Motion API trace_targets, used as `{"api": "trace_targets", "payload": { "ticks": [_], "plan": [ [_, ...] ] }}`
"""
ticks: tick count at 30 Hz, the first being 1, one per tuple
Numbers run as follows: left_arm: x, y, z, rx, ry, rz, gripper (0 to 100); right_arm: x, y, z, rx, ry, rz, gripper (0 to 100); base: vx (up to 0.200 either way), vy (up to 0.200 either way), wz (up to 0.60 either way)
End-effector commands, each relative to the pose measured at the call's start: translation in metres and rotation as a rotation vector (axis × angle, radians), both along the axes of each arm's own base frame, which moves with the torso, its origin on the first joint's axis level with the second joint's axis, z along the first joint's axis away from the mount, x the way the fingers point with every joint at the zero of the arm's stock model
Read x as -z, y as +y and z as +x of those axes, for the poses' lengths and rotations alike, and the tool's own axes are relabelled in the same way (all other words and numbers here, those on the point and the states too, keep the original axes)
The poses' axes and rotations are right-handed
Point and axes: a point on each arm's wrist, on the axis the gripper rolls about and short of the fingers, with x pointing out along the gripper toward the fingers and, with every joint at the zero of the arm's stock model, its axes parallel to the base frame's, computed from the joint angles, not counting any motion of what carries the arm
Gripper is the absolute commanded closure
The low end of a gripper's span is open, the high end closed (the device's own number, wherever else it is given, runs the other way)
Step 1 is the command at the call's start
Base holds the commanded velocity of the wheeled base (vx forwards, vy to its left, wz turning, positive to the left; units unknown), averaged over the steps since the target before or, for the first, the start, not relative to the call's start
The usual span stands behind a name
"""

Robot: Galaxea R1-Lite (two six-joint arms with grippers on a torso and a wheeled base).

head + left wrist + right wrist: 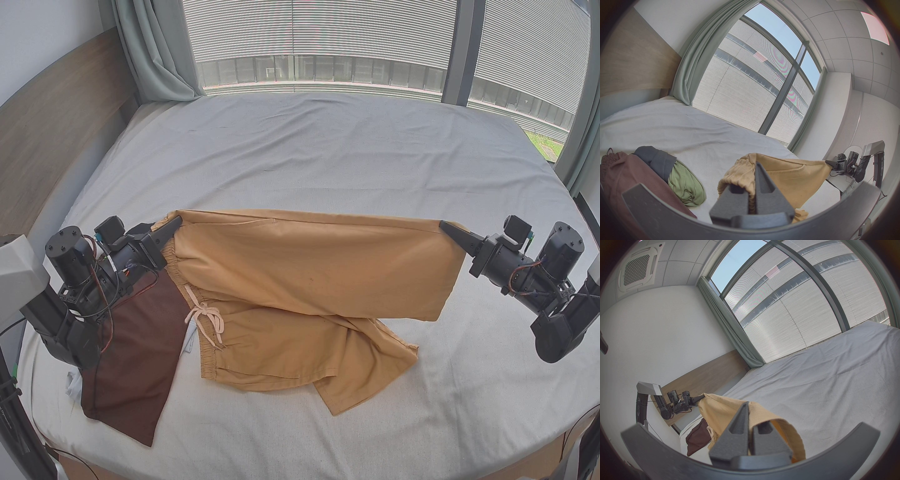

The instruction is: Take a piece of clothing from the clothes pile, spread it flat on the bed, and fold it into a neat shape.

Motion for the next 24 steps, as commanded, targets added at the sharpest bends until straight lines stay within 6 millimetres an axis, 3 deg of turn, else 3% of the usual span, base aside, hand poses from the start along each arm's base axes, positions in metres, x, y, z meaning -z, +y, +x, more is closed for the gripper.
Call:
{"api": "trace_targets", "payload": {
  "ticks": [1,8,24],
  "plan": [
    [0.004,-0.002,0.008,0.006,0.005,-0.005,100,0.002,0.001,0.010,0.002,-0.004,0.004,100,0.000,0.000,0.00],
    [0.001,-0.013,0.015,0.042,0.002,-0.049,100,0.006,0.001,0.020,0.009,-0.006,0.004,100,0.000,0.000,0.00],
    [0.009,-0.015,0.035,0.049,0.007,-0.078,100,0.017,0.004,0.056,0.018,-0.032,0.010,100,0.000,0.000,0.00]
  ]
}}
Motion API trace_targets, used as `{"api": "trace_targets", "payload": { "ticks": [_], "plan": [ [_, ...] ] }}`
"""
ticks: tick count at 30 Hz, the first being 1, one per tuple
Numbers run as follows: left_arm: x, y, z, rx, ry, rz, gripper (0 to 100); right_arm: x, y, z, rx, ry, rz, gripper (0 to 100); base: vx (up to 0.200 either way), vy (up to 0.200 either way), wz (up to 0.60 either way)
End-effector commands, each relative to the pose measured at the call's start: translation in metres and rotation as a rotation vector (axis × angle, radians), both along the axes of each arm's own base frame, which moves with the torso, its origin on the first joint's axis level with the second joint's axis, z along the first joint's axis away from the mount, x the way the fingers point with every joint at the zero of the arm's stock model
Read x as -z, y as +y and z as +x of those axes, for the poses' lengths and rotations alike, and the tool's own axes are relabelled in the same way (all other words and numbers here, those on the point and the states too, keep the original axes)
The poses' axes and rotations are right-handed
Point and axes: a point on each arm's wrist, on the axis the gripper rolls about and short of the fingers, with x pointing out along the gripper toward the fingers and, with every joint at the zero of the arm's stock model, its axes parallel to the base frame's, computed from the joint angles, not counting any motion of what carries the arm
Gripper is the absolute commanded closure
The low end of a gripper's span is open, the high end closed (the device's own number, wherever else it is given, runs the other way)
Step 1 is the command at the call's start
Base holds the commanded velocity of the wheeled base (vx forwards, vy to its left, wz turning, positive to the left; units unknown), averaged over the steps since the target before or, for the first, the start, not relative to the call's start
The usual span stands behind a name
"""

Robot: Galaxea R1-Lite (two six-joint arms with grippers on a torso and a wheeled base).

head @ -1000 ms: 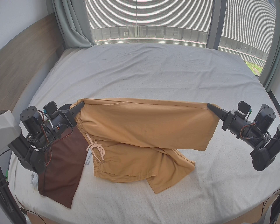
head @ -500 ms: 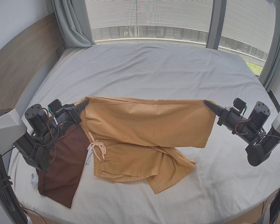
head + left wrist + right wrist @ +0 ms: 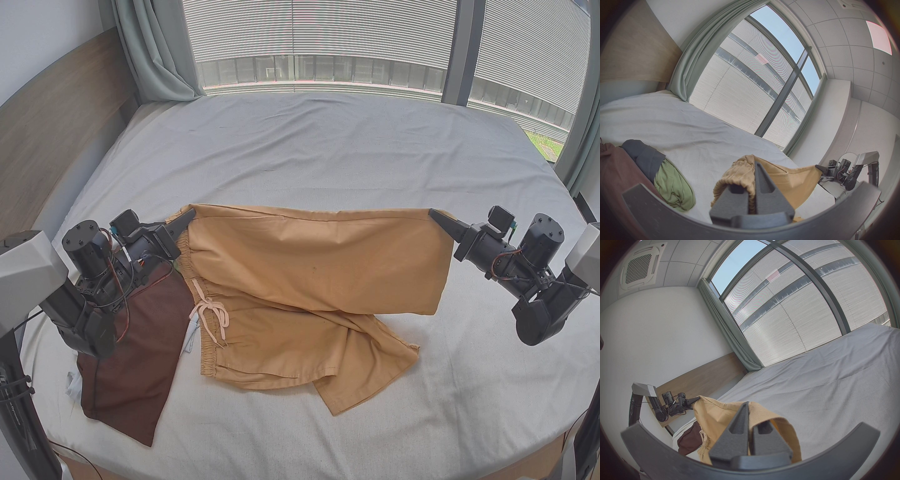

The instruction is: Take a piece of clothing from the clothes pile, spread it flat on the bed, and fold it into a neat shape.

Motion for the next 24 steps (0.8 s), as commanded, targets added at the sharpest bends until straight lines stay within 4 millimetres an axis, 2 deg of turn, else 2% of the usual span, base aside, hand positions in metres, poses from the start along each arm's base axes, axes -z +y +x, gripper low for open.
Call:
{"api": "trace_targets", "payload": {
  "ticks": [1,12,14,24],
  "plan": [
    [0.005,-0.001,0.009,0.004,0.009,-0.016,100,0.008,0.002,0.013,0.000,0.002,0.000,100,0.000,0.000,0.00],
    [0.016,-0.002,0.030,-0.003,0.001,-0.028,100,0.014,0.001,0.038,0.008,-0.028,0.006,100,0.000,0.000,0.00],
    [0.019,-0.002,0.036,-0.020,-0.003,-0.033,100,0.019,-0.002,0.047,0.018,-0.034,0.011,100,0.000,0.000,0.00],
    [0.027,-0.002,0.055,-0.054,-0.028,-0.045,100,0.018,-0.007,0.070,0.020,-0.047,0.070,100,0.000,0.000,0.00]
  ]
}}
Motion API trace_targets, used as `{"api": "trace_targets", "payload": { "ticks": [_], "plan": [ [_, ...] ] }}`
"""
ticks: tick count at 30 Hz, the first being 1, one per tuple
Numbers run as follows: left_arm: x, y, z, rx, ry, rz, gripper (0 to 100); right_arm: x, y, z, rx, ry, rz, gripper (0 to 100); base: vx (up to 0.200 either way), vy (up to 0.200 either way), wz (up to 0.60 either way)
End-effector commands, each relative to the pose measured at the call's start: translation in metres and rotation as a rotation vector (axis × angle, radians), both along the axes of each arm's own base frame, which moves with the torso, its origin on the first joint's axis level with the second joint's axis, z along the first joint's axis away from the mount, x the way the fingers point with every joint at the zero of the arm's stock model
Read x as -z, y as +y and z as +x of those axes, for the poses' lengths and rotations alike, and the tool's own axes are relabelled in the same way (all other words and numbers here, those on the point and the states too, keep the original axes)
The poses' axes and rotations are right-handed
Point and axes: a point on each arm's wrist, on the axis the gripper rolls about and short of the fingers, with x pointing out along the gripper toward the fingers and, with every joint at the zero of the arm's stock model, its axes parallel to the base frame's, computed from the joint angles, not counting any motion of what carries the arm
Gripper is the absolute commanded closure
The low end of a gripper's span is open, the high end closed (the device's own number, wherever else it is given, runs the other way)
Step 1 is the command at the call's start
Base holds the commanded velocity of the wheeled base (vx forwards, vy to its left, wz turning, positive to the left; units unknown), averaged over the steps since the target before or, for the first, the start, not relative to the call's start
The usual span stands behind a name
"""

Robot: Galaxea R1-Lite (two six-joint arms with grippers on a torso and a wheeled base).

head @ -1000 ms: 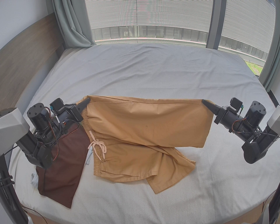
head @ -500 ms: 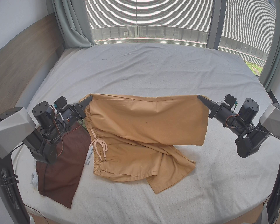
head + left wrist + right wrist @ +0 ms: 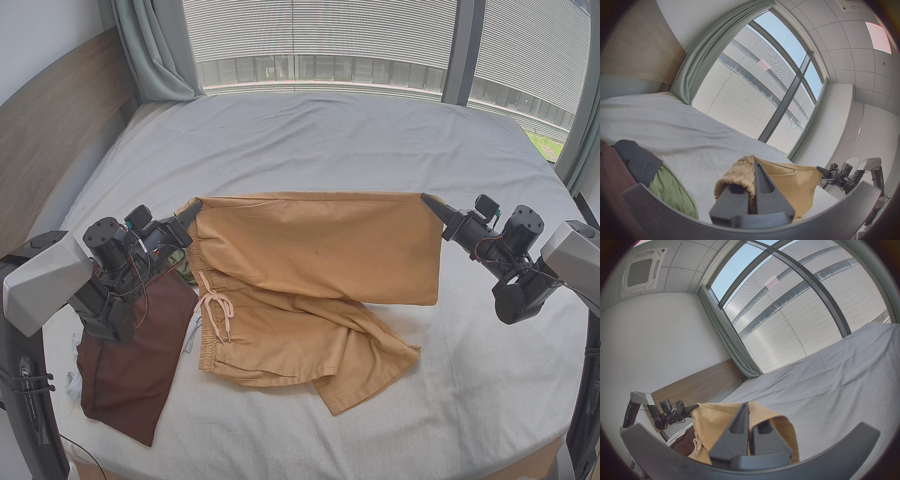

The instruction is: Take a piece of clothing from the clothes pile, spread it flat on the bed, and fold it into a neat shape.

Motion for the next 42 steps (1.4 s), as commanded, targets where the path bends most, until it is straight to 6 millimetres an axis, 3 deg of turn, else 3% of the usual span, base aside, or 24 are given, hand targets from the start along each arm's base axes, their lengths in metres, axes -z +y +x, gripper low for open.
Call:
{"api": "trace_targets", "payload": {
  "ticks": [1,10,20,42],
  "plan": [
    [0.014,0.000,0.012,-0.015,0.012,-0.004,100,0.011,-0.002,0.015,0.003,0.018,0.011,100,0.000,0.000,0.00],
    [0.021,0.002,0.027,-0.033,0.017,-0.066,100,0.020,0.002,0.041,0.002,0.024,0.010,100,0.000,0.000,0.00],
    [0.034,0.000,0.042,-0.024,0.018,-0.092,100,0.048,0.006,0.070,0.002,0.040,0.009,100,0.000,0.000,0.00],
    [0.049,0.000,0.053,-0.025,0.022,-0.097,100,0.046,0.010,0.084,-0.002,0.021,0.012,100,0.000,0.000,0.00]
  ]
}}
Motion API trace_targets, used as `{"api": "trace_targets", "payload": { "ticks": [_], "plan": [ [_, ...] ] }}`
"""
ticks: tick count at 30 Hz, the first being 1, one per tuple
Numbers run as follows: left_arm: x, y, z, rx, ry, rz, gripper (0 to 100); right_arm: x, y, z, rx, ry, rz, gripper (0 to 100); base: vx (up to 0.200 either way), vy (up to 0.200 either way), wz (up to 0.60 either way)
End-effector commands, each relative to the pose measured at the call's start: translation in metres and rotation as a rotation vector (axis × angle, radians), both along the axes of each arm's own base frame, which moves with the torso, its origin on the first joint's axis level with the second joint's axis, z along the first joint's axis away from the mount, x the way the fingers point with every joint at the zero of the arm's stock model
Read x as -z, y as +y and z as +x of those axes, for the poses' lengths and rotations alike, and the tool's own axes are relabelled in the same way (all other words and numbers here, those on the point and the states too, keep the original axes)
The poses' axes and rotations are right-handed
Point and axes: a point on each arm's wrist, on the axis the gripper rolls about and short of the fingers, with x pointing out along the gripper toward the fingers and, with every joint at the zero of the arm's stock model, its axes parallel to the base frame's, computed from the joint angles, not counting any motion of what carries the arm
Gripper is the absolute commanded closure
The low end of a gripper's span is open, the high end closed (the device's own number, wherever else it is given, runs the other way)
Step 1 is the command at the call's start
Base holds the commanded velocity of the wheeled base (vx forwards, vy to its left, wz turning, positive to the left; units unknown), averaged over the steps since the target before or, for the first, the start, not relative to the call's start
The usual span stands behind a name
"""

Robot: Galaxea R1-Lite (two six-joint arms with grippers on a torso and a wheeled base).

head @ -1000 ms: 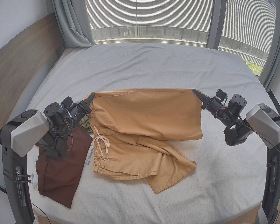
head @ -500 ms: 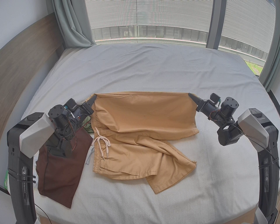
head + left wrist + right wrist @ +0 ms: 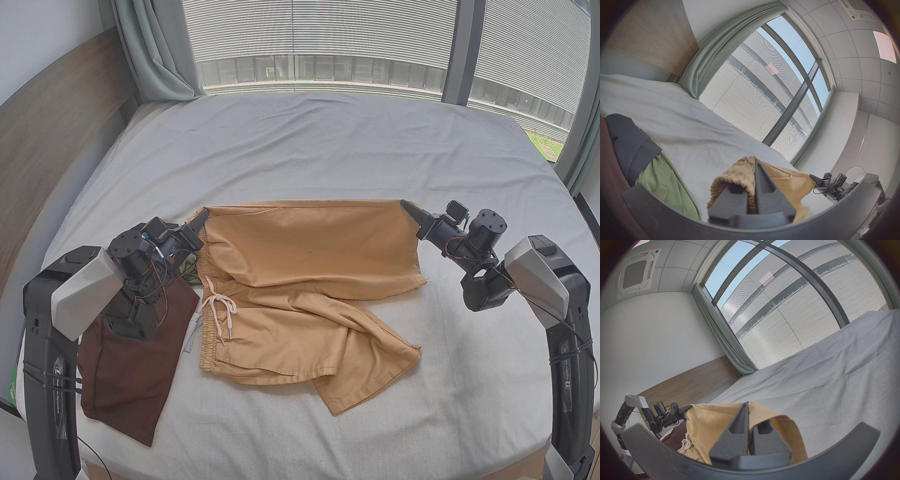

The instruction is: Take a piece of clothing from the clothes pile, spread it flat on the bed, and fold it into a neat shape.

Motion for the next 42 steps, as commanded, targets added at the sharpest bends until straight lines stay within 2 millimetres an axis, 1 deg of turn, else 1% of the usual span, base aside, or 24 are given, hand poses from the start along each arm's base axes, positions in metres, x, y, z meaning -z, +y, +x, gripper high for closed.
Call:
{"api": "trace_targets", "payload": {
  "ticks": [1,2,3,5,8,11,14,15,16,21,24,26,29,31,35,39,42],
  "plan": [
    [0.004,-0.001,0.001,0.001,0.004,0.000,100,-0.002,0.002,0.001,-0.003,-0.004,0.000,100,0.000,0.000,0.00],
    [0.004,0.000,0.001,0.000,0.006,0.000,0,-0.002,0.002,0.001,-0.001,-0.004,0.001,100,0.000,0.000,0.00],
    [0.006,0.000,0.002,0.001,0.006,0.001,0,-0.003,0.002,0.002,-0.001,-0.010,0.001,0,0.000,0.000,0.00],
    [0.005,-0.001,0.003,0.003,0.004,-0.002,0,-0.006,0.002,0.004,-0.001,-0.024,0.003,0,0.000,0.000,0.00],
    [0.004,-0.004,0.002,0.018,0.018,-0.033,0,0.001,0.003,0.005,0.012,-0.016,0.002,0,0.000,0.000,0.00],
    [0.000,-0.006,0.001,0.028,0.022,-0.055,0,0.007,0.002,0.002,0.020,-0.006,-0.010,0,0.000,0.000,0.00],
    [0.002,-0.006,0.000,0.025,0.029,-0.054,0,0.011,0.006,-0.005,0.014,0.014,-0.024,0,0.000,0.000,0.00],
    [0.002,-0.006,0.000,0.025,0.029,-0.054,0,0.011,0.007,-0.005,0.013,0.013,-0.025,0,0.000,0.000,0.00],
    [0.005,-0.005,-0.001,0.024,0.043,-0.053,0,0.010,0.010,-0.011,0.006,0.011,-0.034,0,0.000,0.000,0.00],
    [0.013,0.001,-0.005,0.012,0.077,-0.048,0,0.008,0.017,-0.026,-0.011,0.020,-0.039,0,0.000,0.000,0.00],
    [0.016,0.002,-0.008,0.011,0.094,-0.043,0,0.006,0.018,-0.036,-0.013,0.028,-0.040,0,0.000,0.000,0.00],
    [0.011,0.002,-0.013,0.026,0.099,-0.035,0,0.003,0.018,-0.042,-0.016,0.032,-0.040,0,0.000,0.000,0.00],
    [0.010,0.002,-0.022,0.067,0.123,-0.022,0,-0.003,0.018,-0.051,-0.018,0.026,-0.039,0,0.000,0.000,0.00],
    [0.004,0.002,-0.029,0.086,0.128,-0.016,0,-0.004,0.017,-0.057,-0.018,0.028,-0.040,0,0.000,0.000,0.00],
    [-0.004,0.004,-0.042,0.113,0.146,-0.008,0,-0.003,0.015,-0.068,-0.018,0.032,-0.040,0,0.000,0.000,0.00],
    [-0.005,0.007,-0.052,0.113,0.172,-0.005,0,-0.001,0.014,-0.078,-0.010,0.059,-0.051,0,0.000,0.000,0.00],
    [-0.005,0.015,-0.062,0.102,0.196,0.005,0,0.000,0.013,-0.086,-0.001,0.078,-0.061,0,0.000,0.000,0.00]
  ]
}}
